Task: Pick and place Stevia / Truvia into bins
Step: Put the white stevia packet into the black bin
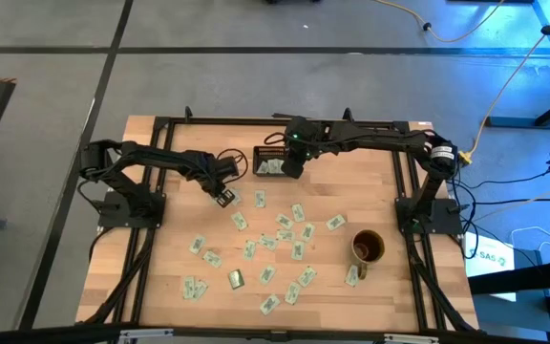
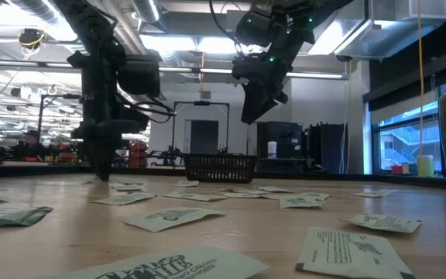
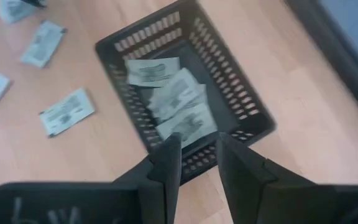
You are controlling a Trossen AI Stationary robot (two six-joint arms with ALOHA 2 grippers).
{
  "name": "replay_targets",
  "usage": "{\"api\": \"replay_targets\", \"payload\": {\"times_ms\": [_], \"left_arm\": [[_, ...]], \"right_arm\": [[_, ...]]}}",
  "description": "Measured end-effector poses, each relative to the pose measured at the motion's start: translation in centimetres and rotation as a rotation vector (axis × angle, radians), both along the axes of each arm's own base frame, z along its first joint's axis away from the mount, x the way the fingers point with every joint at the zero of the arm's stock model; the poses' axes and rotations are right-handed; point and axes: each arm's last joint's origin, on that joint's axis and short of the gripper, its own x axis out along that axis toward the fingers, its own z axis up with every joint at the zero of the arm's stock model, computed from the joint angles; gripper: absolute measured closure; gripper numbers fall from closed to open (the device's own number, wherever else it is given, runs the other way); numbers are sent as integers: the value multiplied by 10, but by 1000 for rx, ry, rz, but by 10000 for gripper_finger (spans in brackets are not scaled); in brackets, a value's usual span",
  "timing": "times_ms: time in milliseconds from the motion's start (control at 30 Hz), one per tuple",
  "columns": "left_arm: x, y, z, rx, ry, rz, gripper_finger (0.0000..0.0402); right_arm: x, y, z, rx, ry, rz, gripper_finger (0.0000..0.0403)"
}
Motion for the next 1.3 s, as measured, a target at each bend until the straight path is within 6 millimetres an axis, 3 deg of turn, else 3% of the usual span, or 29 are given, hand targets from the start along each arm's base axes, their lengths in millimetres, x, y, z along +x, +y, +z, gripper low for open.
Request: {"api": "replay_targets", "payload": {"times_ms": [200, 367, 733, 933, 1100, 1300], "left_arm": [[6, 2, 7, 13, -24, -36, 395], [17, 4, 19, -7, -82, -111, 392], [59, 19, 87, 184, -287, -288, 391], [76, 29, 109, 380, -438, -352, 391], [85, 44, 102, 391, -496, -341, 391], [99, 60, 69, 341, -466, -335, 391]], "right_arm": [[3, 16, -1, 45, 16, 71, 297], [-3, 35, -7, 70, 136, 129, 297], [-5, 58, -9, 116, 201, 123, 297], [-18, 67, 12, 123, 173, 118, 297], [-40, 71, 36, 112, 90, 104, 297], [-72, 84, 33, 153, 25, 40, 297]]}}
